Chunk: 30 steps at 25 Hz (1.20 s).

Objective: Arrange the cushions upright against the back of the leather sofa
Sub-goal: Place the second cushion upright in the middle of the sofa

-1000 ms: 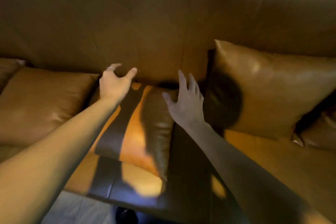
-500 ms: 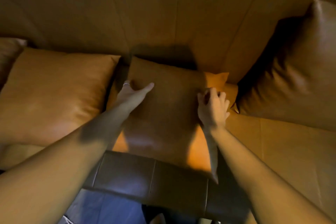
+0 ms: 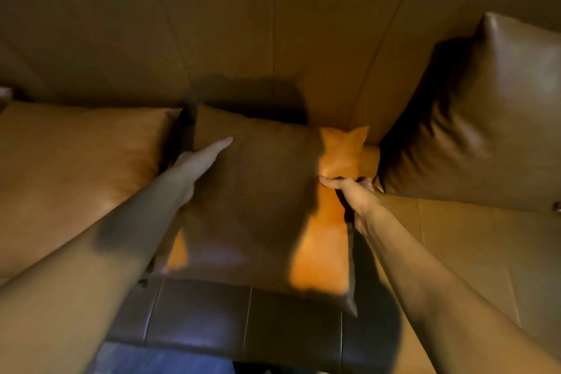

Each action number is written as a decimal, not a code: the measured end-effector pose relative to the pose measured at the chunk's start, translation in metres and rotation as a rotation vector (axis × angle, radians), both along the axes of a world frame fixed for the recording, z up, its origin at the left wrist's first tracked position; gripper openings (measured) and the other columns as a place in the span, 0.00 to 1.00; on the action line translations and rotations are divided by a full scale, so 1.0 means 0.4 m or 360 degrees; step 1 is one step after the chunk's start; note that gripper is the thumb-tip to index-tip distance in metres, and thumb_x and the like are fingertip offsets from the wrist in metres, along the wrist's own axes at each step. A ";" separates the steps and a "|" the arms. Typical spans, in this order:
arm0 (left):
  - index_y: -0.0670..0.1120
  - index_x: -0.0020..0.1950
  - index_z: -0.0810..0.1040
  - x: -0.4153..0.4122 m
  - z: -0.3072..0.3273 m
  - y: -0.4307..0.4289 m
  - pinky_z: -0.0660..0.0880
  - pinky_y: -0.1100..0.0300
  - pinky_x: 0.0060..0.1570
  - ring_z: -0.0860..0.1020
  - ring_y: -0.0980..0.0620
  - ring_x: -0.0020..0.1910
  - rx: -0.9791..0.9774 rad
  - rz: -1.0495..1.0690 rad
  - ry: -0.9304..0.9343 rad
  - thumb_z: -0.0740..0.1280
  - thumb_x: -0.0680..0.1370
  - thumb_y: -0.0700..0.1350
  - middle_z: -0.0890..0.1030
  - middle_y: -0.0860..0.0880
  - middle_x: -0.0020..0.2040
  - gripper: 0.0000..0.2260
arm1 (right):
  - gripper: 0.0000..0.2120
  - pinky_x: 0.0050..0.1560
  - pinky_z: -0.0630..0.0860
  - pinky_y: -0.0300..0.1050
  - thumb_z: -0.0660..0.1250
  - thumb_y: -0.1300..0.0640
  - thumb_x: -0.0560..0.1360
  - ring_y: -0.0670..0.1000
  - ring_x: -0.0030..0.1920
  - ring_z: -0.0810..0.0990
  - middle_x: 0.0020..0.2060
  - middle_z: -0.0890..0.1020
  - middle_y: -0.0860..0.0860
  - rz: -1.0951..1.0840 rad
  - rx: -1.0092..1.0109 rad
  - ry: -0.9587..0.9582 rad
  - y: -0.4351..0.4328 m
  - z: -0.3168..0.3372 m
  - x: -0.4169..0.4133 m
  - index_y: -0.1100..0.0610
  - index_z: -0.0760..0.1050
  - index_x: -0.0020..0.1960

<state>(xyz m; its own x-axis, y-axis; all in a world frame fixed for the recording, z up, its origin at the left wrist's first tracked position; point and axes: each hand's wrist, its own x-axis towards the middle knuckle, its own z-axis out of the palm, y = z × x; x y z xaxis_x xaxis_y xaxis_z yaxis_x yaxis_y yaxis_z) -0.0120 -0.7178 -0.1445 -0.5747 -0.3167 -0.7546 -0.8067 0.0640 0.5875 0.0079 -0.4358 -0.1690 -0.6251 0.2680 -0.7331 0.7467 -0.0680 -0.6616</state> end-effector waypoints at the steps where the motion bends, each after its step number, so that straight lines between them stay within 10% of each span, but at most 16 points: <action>1: 0.51 0.81 0.62 -0.005 0.023 -0.002 0.67 0.38 0.71 0.71 0.41 0.71 0.0037 -0.0003 0.0002 0.75 0.50 0.78 0.70 0.47 0.76 0.65 | 0.33 0.44 0.74 0.53 0.81 0.59 0.67 0.51 0.41 0.75 0.55 0.74 0.54 0.0011 0.0024 0.0022 0.002 0.016 0.001 0.56 0.61 0.60; 9: 0.48 0.79 0.62 -0.050 0.240 0.033 0.72 0.51 0.44 0.75 0.43 0.59 0.0193 0.0212 0.0353 0.76 0.66 0.67 0.74 0.50 0.68 0.48 | 0.45 0.56 0.71 0.51 0.80 0.67 0.63 0.54 0.59 0.73 0.58 0.73 0.50 0.0229 0.0080 0.0415 0.042 0.175 -0.078 0.53 0.59 0.72; 16: 0.48 0.82 0.52 -0.124 0.321 0.034 0.66 0.38 0.68 0.66 0.40 0.75 0.0213 0.0280 0.0513 0.75 0.68 0.68 0.67 0.46 0.78 0.53 | 0.50 0.61 0.68 0.48 0.79 0.67 0.66 0.53 0.63 0.69 0.64 0.69 0.50 0.0396 0.0122 0.0592 0.070 0.271 -0.187 0.54 0.52 0.77; 23: 0.57 0.82 0.45 -0.167 0.233 0.025 0.60 0.23 0.68 0.59 0.35 0.78 0.0290 0.0262 0.0480 0.77 0.62 0.69 0.59 0.45 0.81 0.60 | 0.55 0.64 0.70 0.51 0.80 0.45 0.67 0.58 0.70 0.71 0.75 0.67 0.51 0.0241 0.0021 0.0582 0.048 0.225 -0.218 0.47 0.47 0.81; 30: 0.56 0.82 0.49 -0.199 0.183 0.052 0.62 0.27 0.70 0.63 0.38 0.77 0.0235 0.0367 0.0625 0.77 0.63 0.68 0.63 0.47 0.80 0.56 | 0.45 0.69 0.72 0.56 0.80 0.46 0.67 0.55 0.64 0.75 0.67 0.73 0.50 0.0061 0.0139 0.0734 0.058 0.195 -0.214 0.51 0.58 0.74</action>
